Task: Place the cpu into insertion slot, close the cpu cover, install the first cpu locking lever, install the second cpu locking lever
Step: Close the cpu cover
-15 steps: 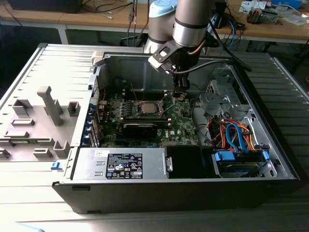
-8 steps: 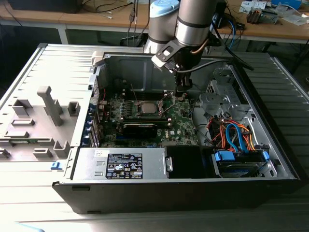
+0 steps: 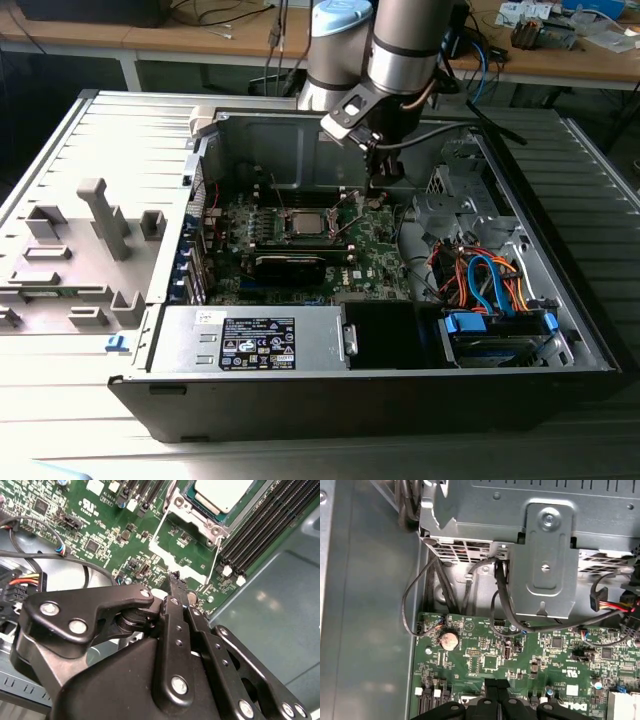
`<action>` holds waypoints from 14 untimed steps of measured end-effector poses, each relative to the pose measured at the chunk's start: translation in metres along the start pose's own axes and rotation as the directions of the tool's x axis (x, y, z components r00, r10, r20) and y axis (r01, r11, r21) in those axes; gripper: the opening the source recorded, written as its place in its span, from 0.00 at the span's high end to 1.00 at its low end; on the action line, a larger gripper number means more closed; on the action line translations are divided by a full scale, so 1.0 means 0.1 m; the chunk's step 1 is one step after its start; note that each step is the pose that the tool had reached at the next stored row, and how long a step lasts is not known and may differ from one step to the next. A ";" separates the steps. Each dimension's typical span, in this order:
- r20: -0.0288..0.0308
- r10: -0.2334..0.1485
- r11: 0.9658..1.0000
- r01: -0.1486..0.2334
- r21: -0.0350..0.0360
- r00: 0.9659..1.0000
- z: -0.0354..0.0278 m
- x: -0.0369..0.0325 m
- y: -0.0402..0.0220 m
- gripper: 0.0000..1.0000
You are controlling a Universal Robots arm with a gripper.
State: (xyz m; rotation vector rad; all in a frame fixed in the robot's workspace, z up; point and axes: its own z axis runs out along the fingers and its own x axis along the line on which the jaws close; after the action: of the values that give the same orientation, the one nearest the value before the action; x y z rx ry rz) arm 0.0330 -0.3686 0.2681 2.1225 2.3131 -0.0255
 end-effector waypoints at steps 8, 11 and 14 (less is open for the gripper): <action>0.000 -0.018 1.000 0.018 0.008 1.000 0.070 0.035 0.051 0.89; 0.000 -0.023 1.000 0.023 0.009 1.000 0.103 0.039 0.053 0.89; -0.001 -0.024 1.000 0.024 0.010 1.000 0.132 0.040 0.053 0.89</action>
State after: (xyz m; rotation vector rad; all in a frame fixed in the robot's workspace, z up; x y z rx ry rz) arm 0.0378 -0.3644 0.2547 2.0996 2.3442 -0.0355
